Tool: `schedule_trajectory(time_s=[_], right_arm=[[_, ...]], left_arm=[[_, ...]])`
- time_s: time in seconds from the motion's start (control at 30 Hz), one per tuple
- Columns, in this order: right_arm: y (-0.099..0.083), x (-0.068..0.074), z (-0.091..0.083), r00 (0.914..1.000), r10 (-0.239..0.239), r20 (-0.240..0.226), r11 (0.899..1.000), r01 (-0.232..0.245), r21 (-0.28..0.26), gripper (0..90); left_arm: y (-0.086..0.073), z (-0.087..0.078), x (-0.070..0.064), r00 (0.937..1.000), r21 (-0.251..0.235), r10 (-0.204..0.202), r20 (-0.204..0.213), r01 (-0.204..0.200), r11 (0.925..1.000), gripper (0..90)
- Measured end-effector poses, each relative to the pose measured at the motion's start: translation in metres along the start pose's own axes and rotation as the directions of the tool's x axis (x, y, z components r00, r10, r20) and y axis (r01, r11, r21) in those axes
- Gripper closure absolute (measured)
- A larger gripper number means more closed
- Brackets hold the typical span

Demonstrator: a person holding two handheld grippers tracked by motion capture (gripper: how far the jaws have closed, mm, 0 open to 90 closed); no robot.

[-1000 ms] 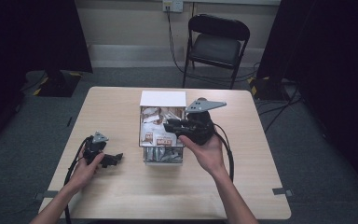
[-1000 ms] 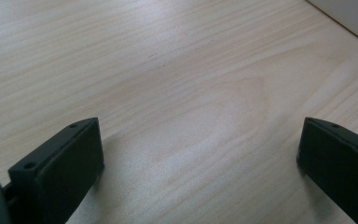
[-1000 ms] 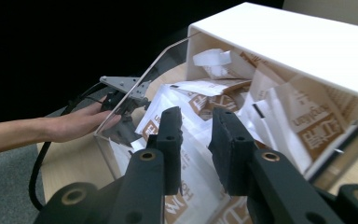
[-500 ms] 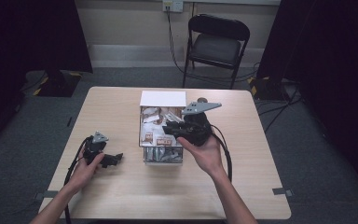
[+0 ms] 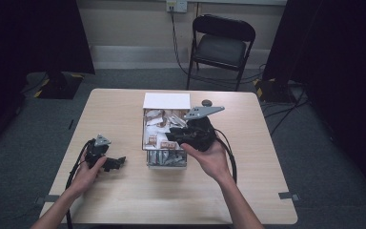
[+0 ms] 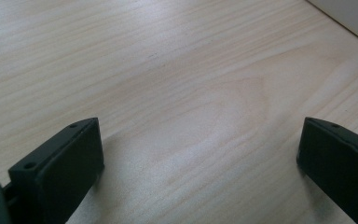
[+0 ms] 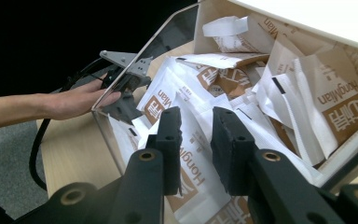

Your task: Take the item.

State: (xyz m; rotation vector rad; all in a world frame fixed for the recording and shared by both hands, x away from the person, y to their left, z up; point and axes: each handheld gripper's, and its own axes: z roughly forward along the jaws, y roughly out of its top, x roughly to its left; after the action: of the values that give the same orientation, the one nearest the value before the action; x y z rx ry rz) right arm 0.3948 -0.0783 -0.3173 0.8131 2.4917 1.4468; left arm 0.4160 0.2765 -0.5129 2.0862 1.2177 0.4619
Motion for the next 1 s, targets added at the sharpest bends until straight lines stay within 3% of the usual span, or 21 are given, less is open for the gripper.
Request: schedule_trajectory(time_s=[0.27,0.47,0.6,0.73,1.0], right_arm=[[-0.0007,-0.0041,-0.0023,0.9996,0.019,0.02,0.999,-0.018,-0.04,71.1],[-0.0008,-0.0034,0.0,0.9997,0.017,0.018,1.0,-0.017,-0.009,76.9],[-0.0018,-0.0017,0.0047,0.9999,0.01,-0.011,1.0,-0.009,0.014,80.5],[-0.0023,-0.001,0.0047,0.9999,0.013,-0.001,1.0,-0.013,-0.002,89.3],[-0.0035,-0.0021,0.003,0.9985,0.028,-0.048,1.0,-0.028,-0.006,87.5]], left_arm=[[0.0,0.0001,-0.0001,1.0,0.0,-0.001,0.0,0.001,1.0,0.0],[0.0,0.0,0.0,1.0,0.0,0.0,0.0,0.0,1.0,0.0],[0.0,0.0,-0.0001,1.0,-0.001,-0.001,-0.001,0.001,1.0,0.0],[0.0,0.0,-0.0001,1.0,-0.001,-0.001,-0.001,0.001,1.0,0.0],[-0.0005,-0.0001,-0.0006,1.0,-0.004,-0.006,0.001,0.007,1.0,0.0]])
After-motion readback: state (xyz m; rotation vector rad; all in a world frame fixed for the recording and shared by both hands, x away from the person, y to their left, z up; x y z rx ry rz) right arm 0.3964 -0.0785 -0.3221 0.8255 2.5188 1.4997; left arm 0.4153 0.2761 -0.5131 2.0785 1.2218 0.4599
